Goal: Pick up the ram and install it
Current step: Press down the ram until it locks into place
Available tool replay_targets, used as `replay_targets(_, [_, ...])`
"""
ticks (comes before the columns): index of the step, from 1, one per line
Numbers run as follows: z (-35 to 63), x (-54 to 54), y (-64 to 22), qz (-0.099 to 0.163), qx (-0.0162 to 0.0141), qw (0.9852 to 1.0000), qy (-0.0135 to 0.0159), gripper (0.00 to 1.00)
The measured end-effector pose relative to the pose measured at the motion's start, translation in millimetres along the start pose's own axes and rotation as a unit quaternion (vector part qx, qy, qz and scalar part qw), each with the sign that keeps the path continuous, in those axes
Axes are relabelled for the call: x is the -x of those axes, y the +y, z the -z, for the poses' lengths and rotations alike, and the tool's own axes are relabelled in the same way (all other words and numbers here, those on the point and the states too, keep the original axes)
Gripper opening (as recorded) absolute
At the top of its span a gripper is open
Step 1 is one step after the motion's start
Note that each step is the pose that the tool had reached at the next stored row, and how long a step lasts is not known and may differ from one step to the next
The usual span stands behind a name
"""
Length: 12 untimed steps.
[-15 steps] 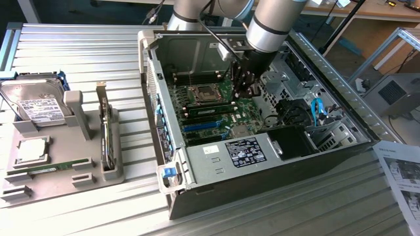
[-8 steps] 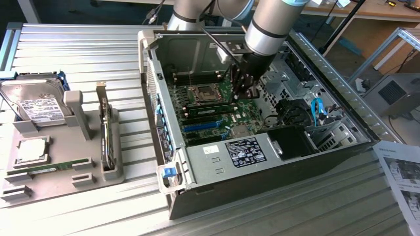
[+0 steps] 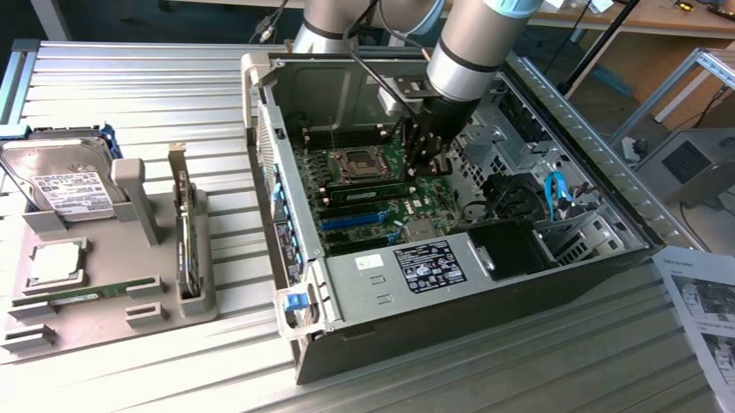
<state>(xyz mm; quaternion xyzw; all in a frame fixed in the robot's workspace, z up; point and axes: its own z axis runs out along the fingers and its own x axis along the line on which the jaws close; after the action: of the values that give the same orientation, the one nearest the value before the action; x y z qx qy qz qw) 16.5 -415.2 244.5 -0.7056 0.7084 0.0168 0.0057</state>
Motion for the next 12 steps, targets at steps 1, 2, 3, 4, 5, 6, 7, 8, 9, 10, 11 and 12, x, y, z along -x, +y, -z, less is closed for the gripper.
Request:
replay_targets(1, [0.0,0.0,0.0,0.0,0.0,1.0,-0.0009,0.11])
replay_targets(2, [-0.1,0.0,0.0,0.0,0.0,1.0,-0.001,0.11])
replay_targets(3, [-0.1,0.0,-0.5,0.0,0.0,1.0,-0.0011,0.11])
replay_targets(4, [-0.1,0.1,-1.9,0.0,0.0,1.0,-0.0011,0.11])
replay_targets(5, [-0.1,0.0,-3.4,0.0,0.0,1.0,-0.001,0.11])
replay_targets(6, [-0.1,0.0,-4.4,0.0,0.0,1.0,-0.0011,0.11])
replay_targets(7, [-0.1,0.1,-5.1,0.0,0.0,1.0,-0.0011,0.11])
replay_targets(8, [-0.1,0.0,-5.0,0.0,0.0,1.0,-0.0011,0.11])
replay_targets(9, [-0.1,0.0,-5.0,0.0,0.0,1.0,-0.0011,0.11])
replay_targets(10, [-0.3,0.0,-5.0,0.0,-0.0001,1.0,-0.0014,0.11])
replay_targets(11, [-1.3,-0.1,-5.0,0.0,-0.0001,1.0,-0.0023,0.11])
replay_targets(12, [-2.9,-0.1,-5.1,0.0,0.0,1.0,-0.0023,0.11])
